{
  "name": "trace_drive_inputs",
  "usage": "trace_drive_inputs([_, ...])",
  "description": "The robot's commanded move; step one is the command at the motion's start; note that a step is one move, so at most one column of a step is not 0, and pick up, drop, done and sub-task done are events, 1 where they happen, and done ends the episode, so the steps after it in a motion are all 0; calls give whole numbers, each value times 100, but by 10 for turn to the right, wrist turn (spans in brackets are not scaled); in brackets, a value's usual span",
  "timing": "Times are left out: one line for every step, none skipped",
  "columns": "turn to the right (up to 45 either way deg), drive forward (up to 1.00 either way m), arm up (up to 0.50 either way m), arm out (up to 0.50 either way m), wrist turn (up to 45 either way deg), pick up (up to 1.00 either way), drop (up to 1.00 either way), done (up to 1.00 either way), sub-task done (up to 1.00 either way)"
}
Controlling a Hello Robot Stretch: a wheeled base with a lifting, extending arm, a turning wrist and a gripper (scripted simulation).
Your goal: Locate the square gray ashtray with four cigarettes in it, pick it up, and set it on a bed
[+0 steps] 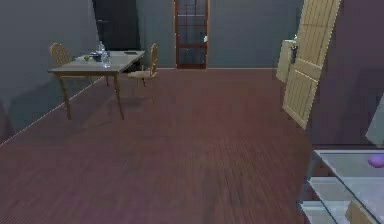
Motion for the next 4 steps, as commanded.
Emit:
trace_drive_inputs([90,0,0,0,0,0,0,0,0])
trace_drive_inputs([0,100,0,0,0,0,0,0,0])
trace_drive_inputs([0,50,0,0,0,0,0,0,0])
trace_drive_inputs([450,0,0,0,0,0,0,0,0])
